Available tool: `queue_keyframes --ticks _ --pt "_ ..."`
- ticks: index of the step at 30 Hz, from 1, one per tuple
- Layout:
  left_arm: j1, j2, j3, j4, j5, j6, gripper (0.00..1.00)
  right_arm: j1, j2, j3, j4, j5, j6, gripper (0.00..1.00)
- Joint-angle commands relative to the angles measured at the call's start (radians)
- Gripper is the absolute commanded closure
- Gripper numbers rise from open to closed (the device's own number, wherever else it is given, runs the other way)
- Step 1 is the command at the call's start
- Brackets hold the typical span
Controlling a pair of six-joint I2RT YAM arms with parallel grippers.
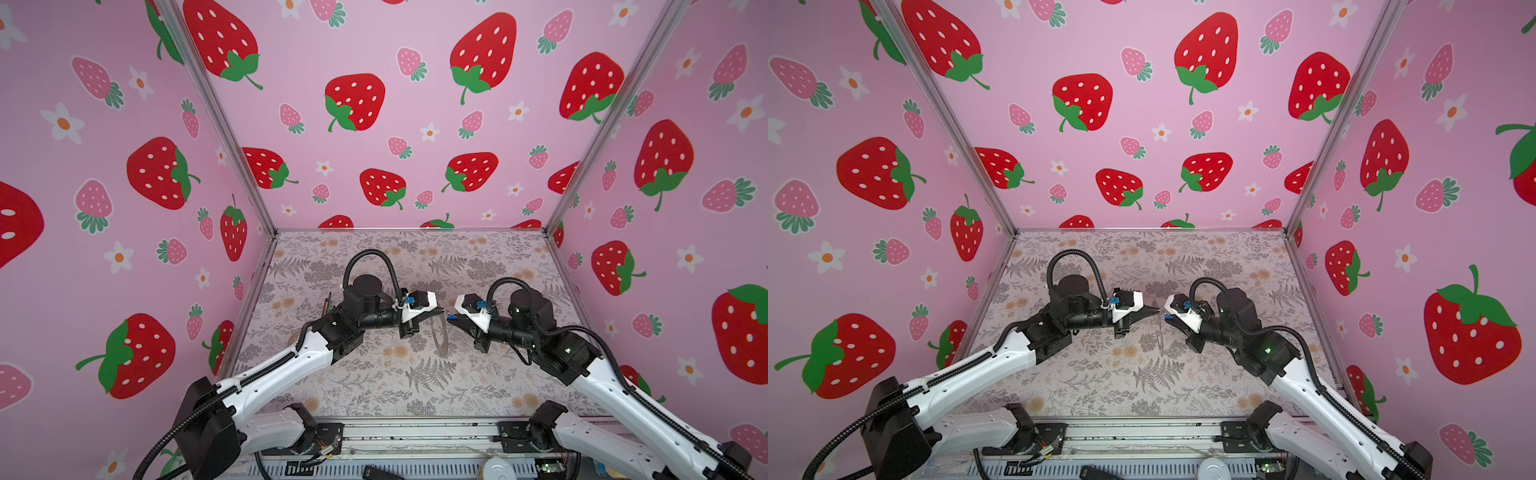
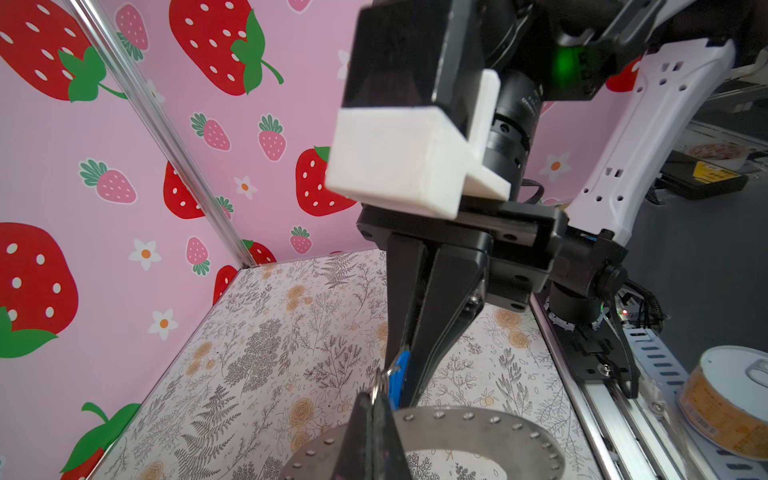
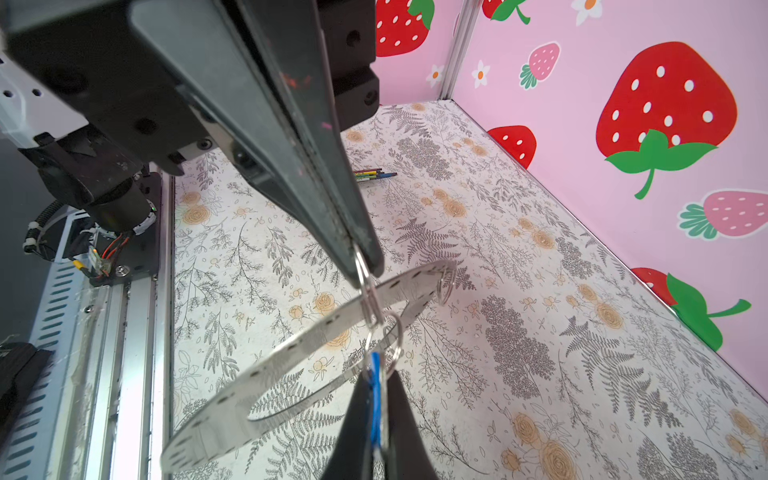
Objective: Put the keys on the keyring
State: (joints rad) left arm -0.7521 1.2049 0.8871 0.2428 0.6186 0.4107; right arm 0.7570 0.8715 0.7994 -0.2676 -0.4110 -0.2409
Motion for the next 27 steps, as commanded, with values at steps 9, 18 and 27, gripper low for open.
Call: queue_keyframes --ticks 9,18,27 --pt "-0.037 0.065 -0.055 0.338 -0.207 -0.11 1.0 -0.002 0.025 -0.039 0.042 0.047 -0.001 1.0" --pt "-0.077 0.126 -0.067 0.484 -0.34 -0.149 1.0 0.015 0.018 -0.075 0.125 0.147 0.037 1.0" --pt "-0.105 0.16 -0.066 0.536 -0.43 -0.143 1.0 0.071 0.032 -0.072 0.141 0.238 0.042 1.0"
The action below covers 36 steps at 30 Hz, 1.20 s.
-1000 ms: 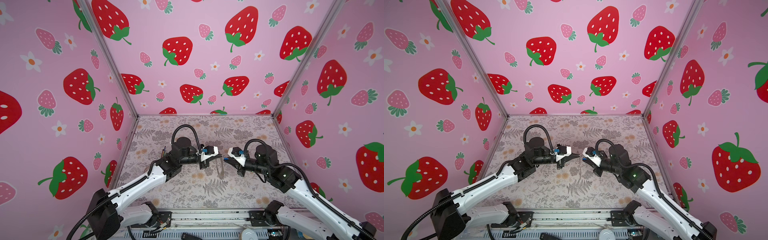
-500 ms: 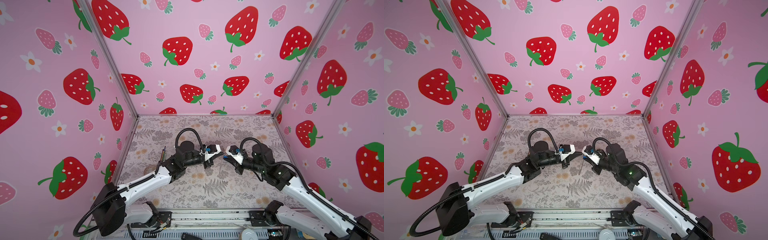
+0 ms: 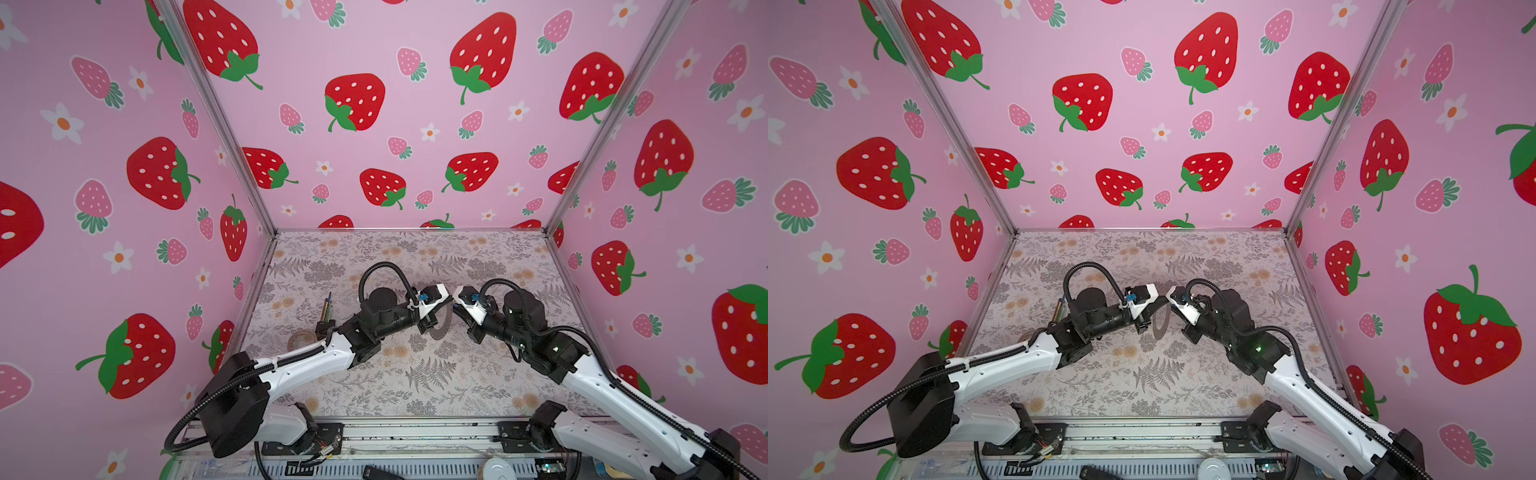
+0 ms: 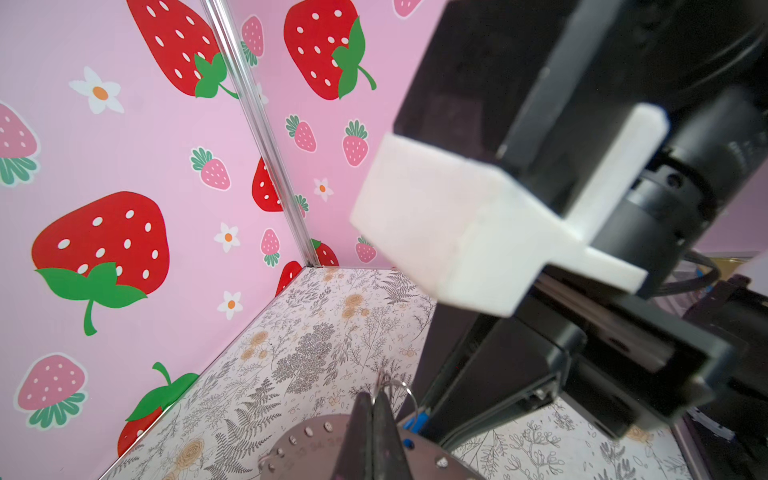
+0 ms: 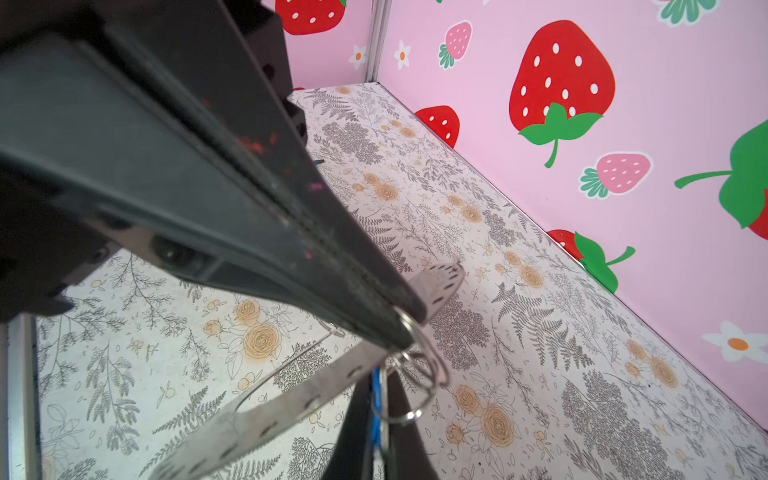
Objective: Put the keys on the keyring
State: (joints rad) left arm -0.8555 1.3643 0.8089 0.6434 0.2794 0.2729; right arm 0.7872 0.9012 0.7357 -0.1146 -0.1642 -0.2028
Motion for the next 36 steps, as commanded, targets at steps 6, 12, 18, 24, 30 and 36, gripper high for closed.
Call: queue_keyframes --ticks 6,12,18,24,30,36 --pt "-0.004 -0.008 0.003 0.138 -0.112 -0.004 1.0 0.07 0.023 0.004 0.003 0.072 0.007 1.0" --pt "-0.005 -0.022 -0.004 0.129 -0.077 0.003 1.0 0.073 -0.024 0.004 -0.015 0.135 -0.004 0.96" --pt "0.007 -0.049 -0.002 0.071 0.076 0.017 1.0 0.072 -0.138 -0.007 -0.045 0.165 -0.047 0.78" --pt "0.051 -0.058 -0.007 0.084 0.238 -0.03 1.0 0.071 -0.229 0.006 -0.112 0.077 -0.101 0.67" --pt "0.07 -0.065 0.008 0.061 0.349 -0.038 1.0 0.072 -0.269 0.032 -0.105 0.063 -0.101 0.67" --pt "0.072 -0.08 0.018 0.012 0.383 -0.009 1.0 0.071 -0.211 0.069 -0.117 0.048 -0.109 0.69"
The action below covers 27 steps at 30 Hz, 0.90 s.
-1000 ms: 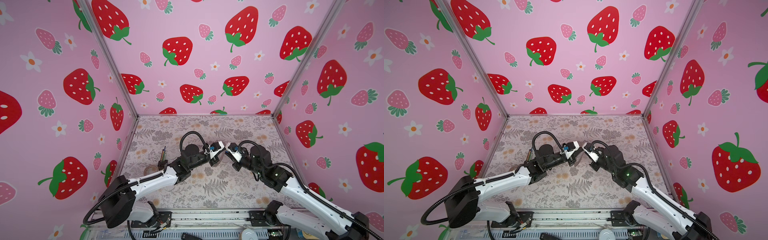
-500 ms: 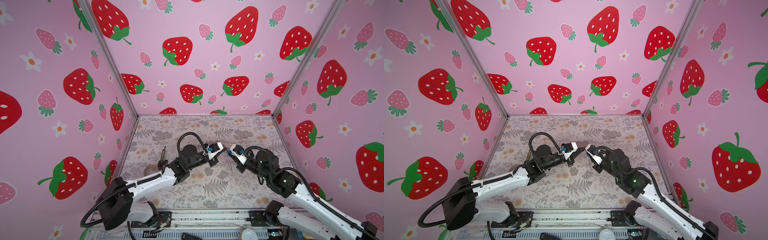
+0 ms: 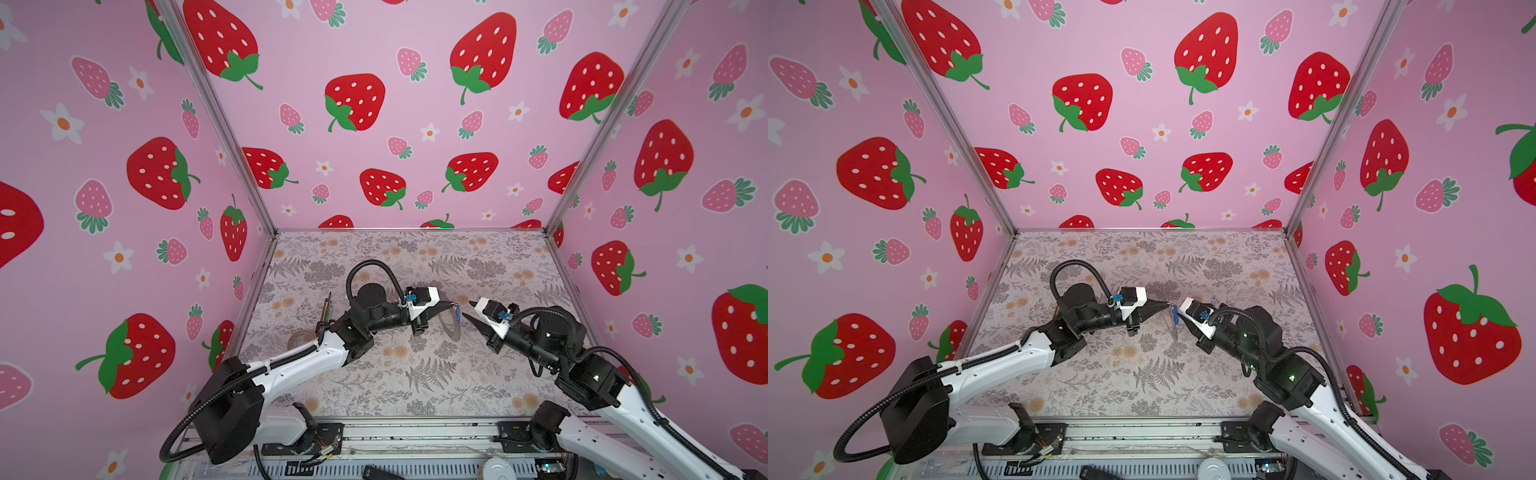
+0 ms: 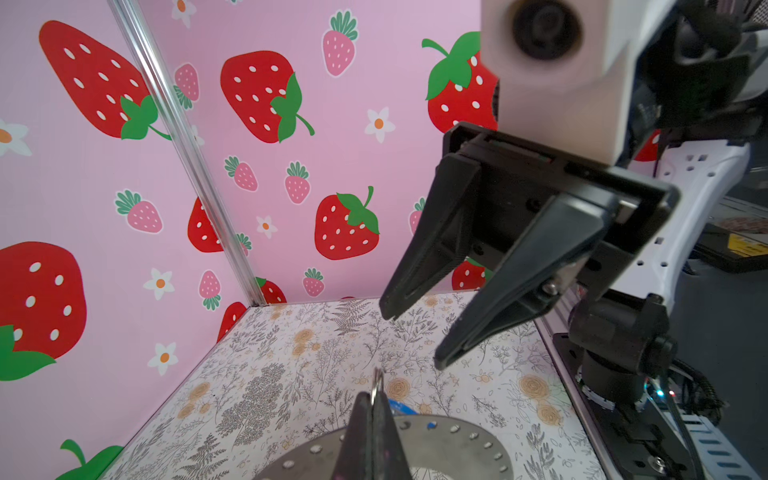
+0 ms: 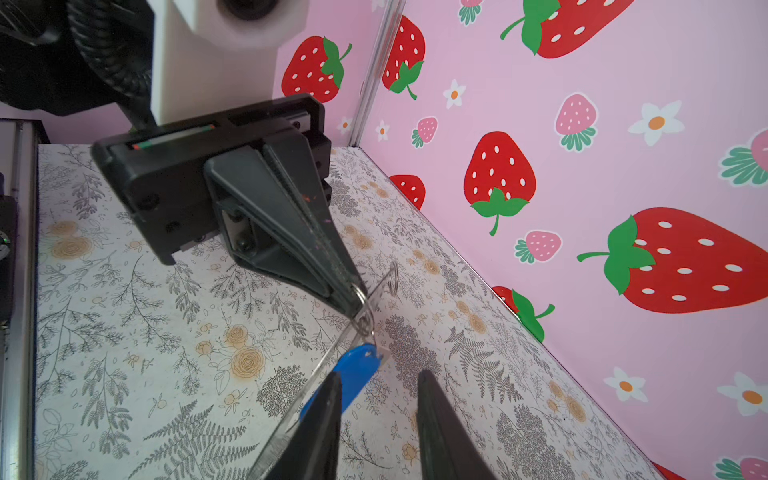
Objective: Put the keys on the keyring
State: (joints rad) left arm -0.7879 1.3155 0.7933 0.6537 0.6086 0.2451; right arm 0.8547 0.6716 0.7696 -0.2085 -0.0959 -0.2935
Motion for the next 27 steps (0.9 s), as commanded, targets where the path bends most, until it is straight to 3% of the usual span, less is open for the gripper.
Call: queue_keyframes --ticks 1,17,27 --pt "0.004 -0.034 0.033 -0.005 0.054 0.023 1.0 0.004 0.029 0.041 -0.032 -0.019 -0.028 0.71" --pt "0.003 -0.044 0.055 -0.075 0.084 0.059 1.0 0.003 0.08 0.071 -0.075 -0.075 -0.083 0.81" --pt "0.005 -0.042 0.073 -0.09 0.073 0.048 1.0 0.003 0.095 0.071 -0.117 -0.095 -0.124 0.97"
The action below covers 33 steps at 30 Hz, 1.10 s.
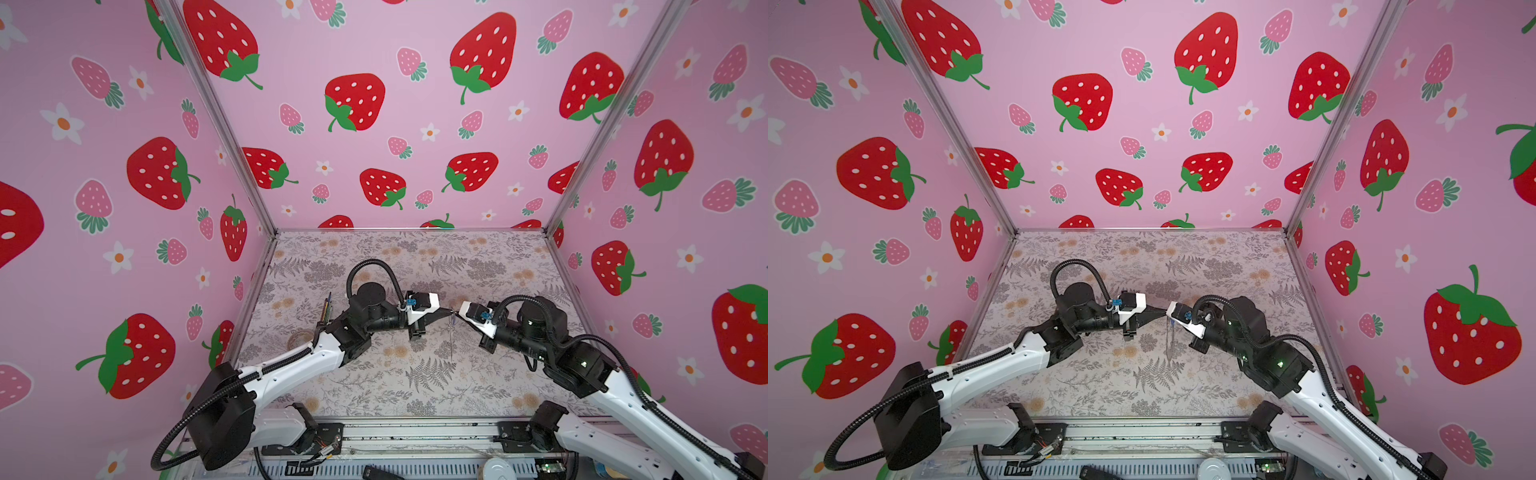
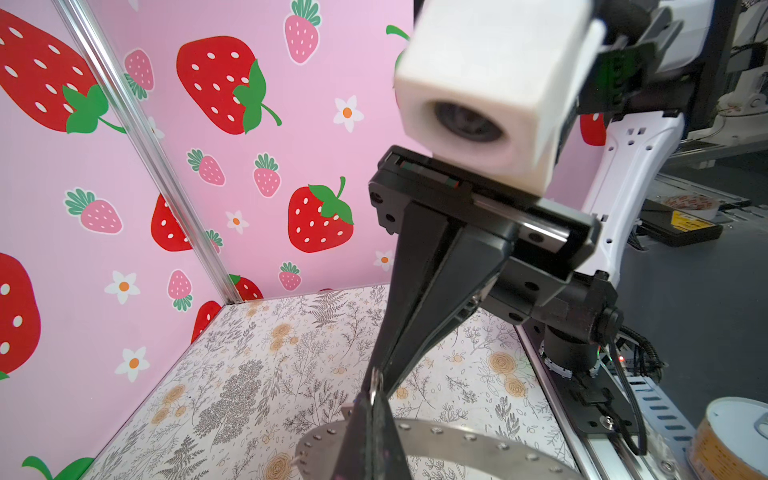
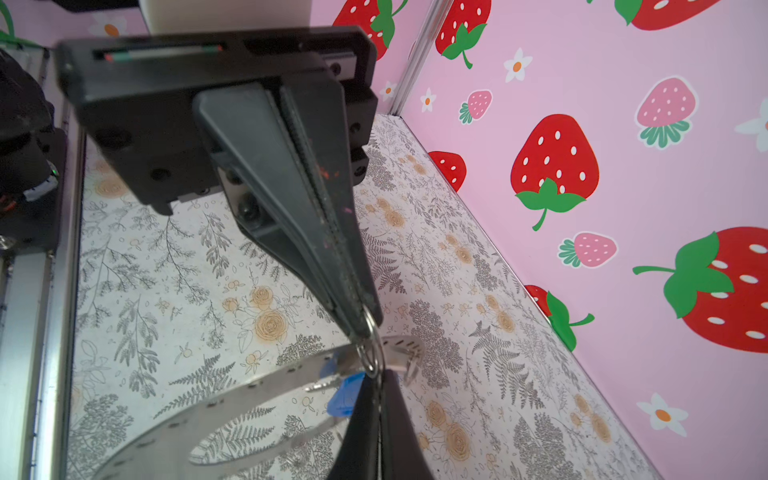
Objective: Put the keys on the keyring
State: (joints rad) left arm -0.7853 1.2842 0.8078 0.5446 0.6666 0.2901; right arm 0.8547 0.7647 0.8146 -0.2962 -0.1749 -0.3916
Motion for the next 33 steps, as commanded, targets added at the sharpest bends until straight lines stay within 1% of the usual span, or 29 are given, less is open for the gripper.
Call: queue_keyframes --ticks 1,6,9,14,17,23,26,29,31,33 --pt "0.004 -0.011 0.061 0.019 0.012 -0.003 1.0 0.006 0.002 0.026 -0.03 -0.01 -0.029 0.99" --pt "0.004 -0.006 0.072 0.017 -0.021 -0.034 1.0 0.009 -0.008 0.021 -0.029 0.036 -0.041 1.0" --pt "0.003 -0.002 0.06 0.052 -0.07 -0.049 1.0 0.023 -0.012 0.013 -0.015 0.078 -0.037 1.0" --pt "-0.023 0.03 0.016 0.209 -0.201 -0.086 1.0 0.046 -0.003 0.005 0.022 0.144 -0.012 1.0" --pt "-0.049 0.058 0.004 0.282 -0.252 -0.086 1.0 0.059 0.007 0.001 0.04 0.162 0.004 1.0" --pt "-0.085 0.092 -0.006 0.353 -0.337 -0.056 1.0 0.072 0.02 0.006 0.063 0.164 0.031 1.0" --pt "-0.101 0.103 -0.021 0.388 -0.364 -0.04 1.0 0.075 0.016 0.001 0.098 0.16 0.059 1.0" --pt "-0.106 0.115 -0.03 0.411 -0.365 -0.043 1.0 0.074 0.014 0.008 0.12 0.16 0.084 1.0" --pt "-0.105 0.11 -0.032 0.41 -0.363 -0.043 1.0 0.074 0.011 0.016 0.101 0.174 0.087 0.92" --pt "-0.09 0.1 -0.035 0.403 -0.325 -0.057 1.0 0.074 -0.003 0.024 0.06 0.179 0.075 0.87"
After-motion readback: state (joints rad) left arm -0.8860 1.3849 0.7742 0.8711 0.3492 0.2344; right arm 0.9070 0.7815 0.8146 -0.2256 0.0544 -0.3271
